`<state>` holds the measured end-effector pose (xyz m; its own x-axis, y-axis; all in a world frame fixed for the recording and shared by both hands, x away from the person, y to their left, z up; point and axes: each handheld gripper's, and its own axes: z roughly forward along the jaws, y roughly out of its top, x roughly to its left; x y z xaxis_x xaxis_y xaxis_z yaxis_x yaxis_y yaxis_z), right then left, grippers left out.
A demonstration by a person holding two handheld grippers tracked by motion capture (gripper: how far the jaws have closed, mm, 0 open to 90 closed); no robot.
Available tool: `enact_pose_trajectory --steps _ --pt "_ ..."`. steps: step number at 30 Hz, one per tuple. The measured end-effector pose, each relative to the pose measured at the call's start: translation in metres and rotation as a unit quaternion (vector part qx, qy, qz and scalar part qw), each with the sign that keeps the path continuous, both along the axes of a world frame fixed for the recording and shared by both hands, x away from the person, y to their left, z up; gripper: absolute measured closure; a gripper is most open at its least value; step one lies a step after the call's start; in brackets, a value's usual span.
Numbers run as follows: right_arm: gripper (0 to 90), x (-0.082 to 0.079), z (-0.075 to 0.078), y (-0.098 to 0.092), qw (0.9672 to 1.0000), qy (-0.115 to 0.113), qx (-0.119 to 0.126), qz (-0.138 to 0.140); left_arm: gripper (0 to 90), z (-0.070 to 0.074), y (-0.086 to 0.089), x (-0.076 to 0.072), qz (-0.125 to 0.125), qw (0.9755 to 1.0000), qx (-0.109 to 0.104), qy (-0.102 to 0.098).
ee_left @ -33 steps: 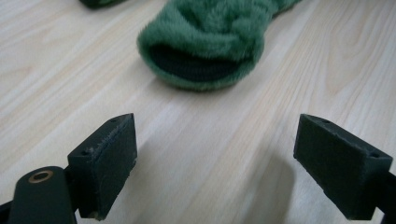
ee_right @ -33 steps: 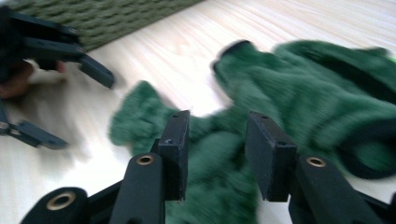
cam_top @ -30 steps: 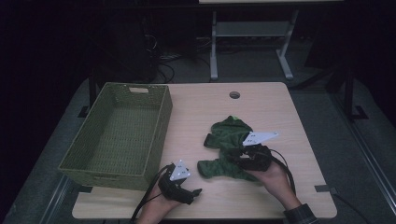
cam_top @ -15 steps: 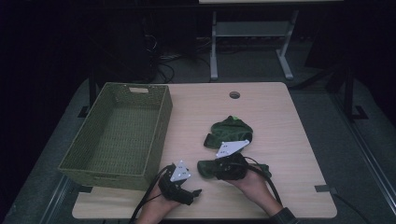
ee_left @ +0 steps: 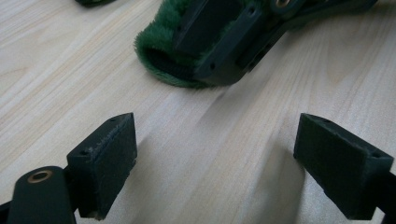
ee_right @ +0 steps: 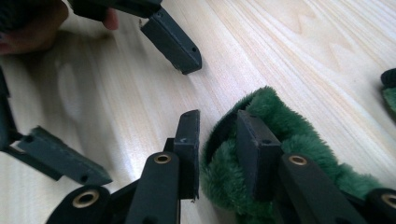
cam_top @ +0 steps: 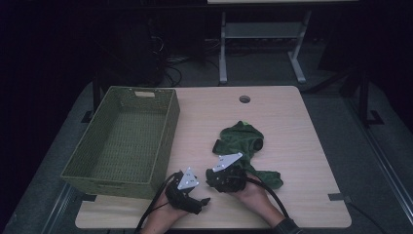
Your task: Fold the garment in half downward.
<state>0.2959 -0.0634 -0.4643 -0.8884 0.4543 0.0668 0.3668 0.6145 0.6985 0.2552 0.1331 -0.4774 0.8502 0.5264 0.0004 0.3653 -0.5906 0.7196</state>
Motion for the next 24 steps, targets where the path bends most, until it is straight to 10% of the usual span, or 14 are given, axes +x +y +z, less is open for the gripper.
enact_pose_trajectory --steps 9,24 --pt "81.6 -0.015 -0.005 0.009 0.9971 -0.068 -0.029 -0.016 12.5 0.000 0.000 0.001 -0.002 1.0000 0.002 0.000" --pt "86.3 -0.016 0.008 0.001 0.9994 -0.020 0.027 -0.003 12.5 0.000 0.000 0.001 -0.002 1.0000 0.003 -0.001"
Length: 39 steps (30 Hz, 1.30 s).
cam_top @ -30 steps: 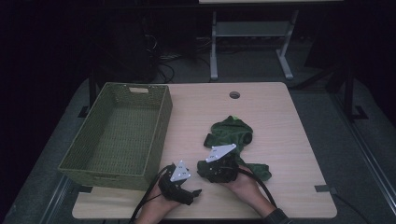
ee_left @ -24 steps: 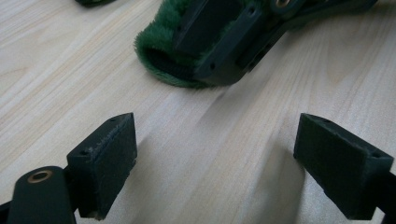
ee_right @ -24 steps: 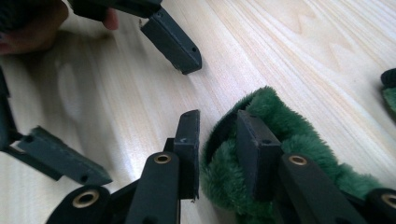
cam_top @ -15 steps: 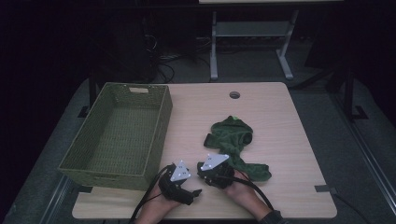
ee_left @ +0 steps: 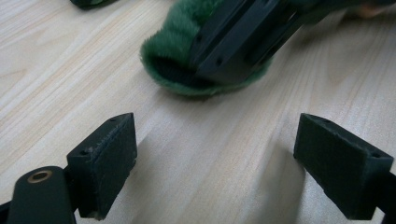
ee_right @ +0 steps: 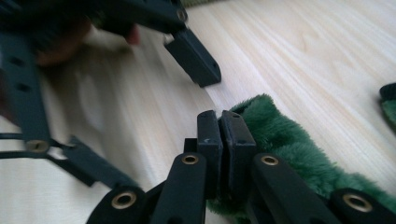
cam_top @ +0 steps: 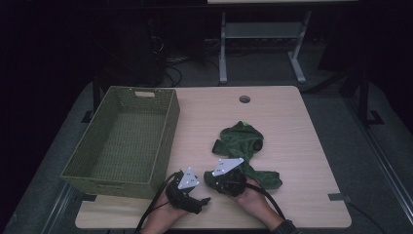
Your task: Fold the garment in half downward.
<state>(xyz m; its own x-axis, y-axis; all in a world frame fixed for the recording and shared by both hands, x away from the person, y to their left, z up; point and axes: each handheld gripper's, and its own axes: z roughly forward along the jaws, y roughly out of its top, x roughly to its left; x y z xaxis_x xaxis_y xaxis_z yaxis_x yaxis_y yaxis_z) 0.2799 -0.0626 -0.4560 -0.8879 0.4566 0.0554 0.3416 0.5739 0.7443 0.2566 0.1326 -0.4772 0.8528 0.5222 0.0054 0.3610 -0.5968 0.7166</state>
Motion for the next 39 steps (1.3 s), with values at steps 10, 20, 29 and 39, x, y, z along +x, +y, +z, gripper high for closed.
enact_pose_trajectory --steps 10,20,29,39 --pt "85.1 0.000 0.025 -0.030 0.9979 0.002 0.064 -0.010 12.5 0.000 -0.001 0.000 0.002 1.0000 -0.005 0.003" --pt "84.3 0.002 0.045 -0.068 0.9943 -0.017 0.094 -0.047 12.5 0.000 -0.001 0.000 0.003 1.0000 -0.005 0.003" --pt "85.3 0.005 0.038 -0.102 0.9924 -0.016 0.078 -0.093 12.5 0.000 -0.001 0.000 0.001 1.0000 -0.003 0.001" --pt "85.3 0.007 0.016 -0.124 0.9910 0.008 0.019 -0.132 12.5 0.000 -0.001 0.000 0.001 1.0000 -0.002 0.004"
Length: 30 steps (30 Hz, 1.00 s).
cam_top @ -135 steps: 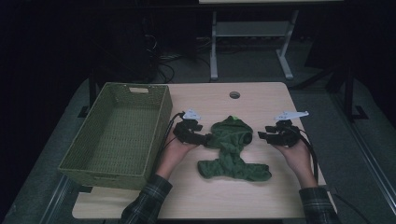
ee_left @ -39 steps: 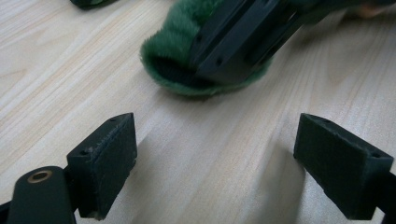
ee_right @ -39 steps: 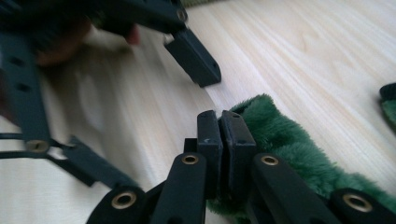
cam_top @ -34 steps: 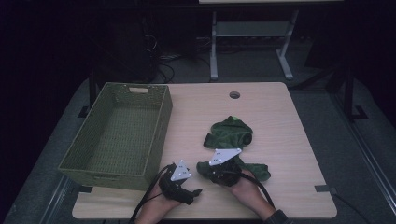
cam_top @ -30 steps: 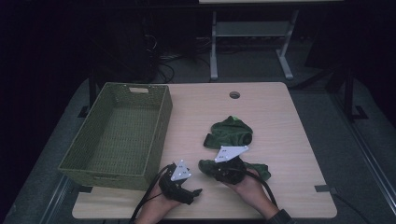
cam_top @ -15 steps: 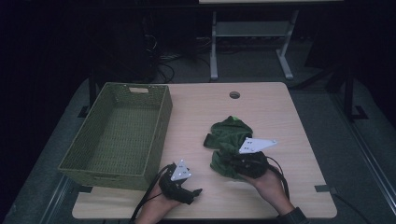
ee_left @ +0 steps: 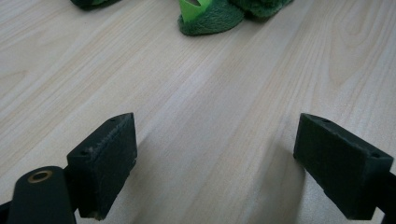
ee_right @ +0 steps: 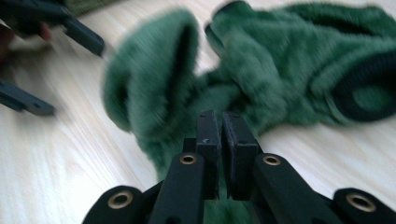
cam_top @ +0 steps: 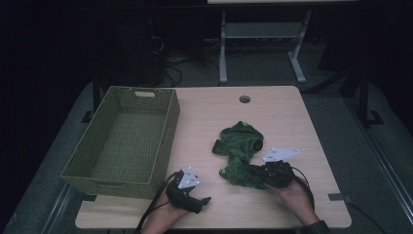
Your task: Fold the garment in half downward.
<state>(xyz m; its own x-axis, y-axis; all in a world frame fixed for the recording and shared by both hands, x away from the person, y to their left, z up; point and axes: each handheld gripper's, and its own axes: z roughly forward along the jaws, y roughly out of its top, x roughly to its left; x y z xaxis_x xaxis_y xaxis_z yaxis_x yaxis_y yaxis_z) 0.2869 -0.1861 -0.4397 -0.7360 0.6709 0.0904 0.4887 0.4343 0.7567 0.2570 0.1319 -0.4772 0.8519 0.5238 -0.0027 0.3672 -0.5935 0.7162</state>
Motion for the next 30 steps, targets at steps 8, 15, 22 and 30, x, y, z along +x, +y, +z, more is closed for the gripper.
enact_pose_trajectory --steps 8,15,22,30 --pt "89.5 -0.014 0.042 0.012 0.9965 -0.046 0.064 0.026 12.5 0.000 -0.001 0.000 0.003 1.0000 -0.002 0.000" --pt "89.6 -0.002 0.039 0.039 0.9968 -0.039 0.051 0.048 12.5 0.000 -0.001 0.001 0.003 1.0000 0.000 -0.003" --pt "89.7 0.015 0.006 0.035 0.9998 -0.011 0.007 0.018 12.5 0.000 -0.001 0.001 0.001 1.0000 0.001 -0.002" --pt "89.7 0.028 -0.018 0.029 0.9991 0.039 -0.014 0.005 12.5 0.000 -0.001 0.001 0.003 1.0000 0.000 0.000"
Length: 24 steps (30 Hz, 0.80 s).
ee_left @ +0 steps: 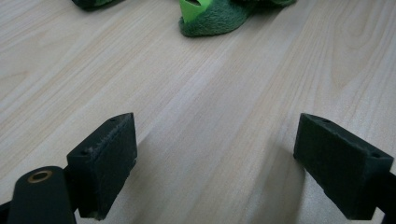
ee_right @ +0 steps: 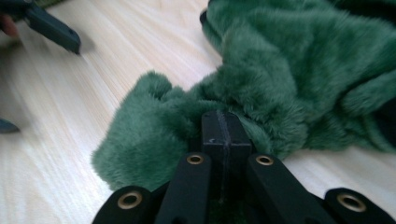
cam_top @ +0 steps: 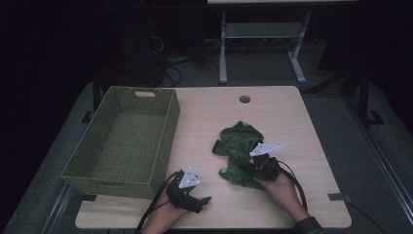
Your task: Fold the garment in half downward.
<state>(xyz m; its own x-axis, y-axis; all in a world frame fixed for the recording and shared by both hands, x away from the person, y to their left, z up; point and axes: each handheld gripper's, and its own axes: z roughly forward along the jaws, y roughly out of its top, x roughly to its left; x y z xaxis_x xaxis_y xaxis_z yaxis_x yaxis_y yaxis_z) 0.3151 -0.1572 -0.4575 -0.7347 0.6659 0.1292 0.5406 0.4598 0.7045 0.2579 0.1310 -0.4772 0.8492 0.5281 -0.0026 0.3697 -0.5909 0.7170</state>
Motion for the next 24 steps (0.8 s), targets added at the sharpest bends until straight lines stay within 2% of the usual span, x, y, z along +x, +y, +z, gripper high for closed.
enact_pose_trajectory --steps 3,8,11,19,24 --pt "89.6 -0.001 0.002 0.000 1.0000 -0.007 -0.001 -0.001 12.5 0.000 0.000 0.000 -0.001 1.0000 0.000 -0.002" --pt "85.9 -0.008 0.017 -0.014 0.9991 -0.033 0.025 -0.010 12.5 0.000 0.000 0.000 0.000 1.0000 0.000 -0.003" --pt "83.2 -0.011 0.021 -0.023 0.9987 -0.042 0.025 -0.014 12.5 0.000 0.000 0.000 0.000 1.0000 0.000 -0.002" --pt "72.0 -0.022 0.030 -0.062 0.9968 -0.059 0.037 -0.040 12.5 0.000 0.000 0.000 0.000 1.0000 -0.001 -0.001" --pt "68.1 -0.030 0.028 -0.083 0.9967 -0.056 0.032 -0.049 12.5 0.000 0.000 0.000 0.000 1.0000 -0.001 -0.001"
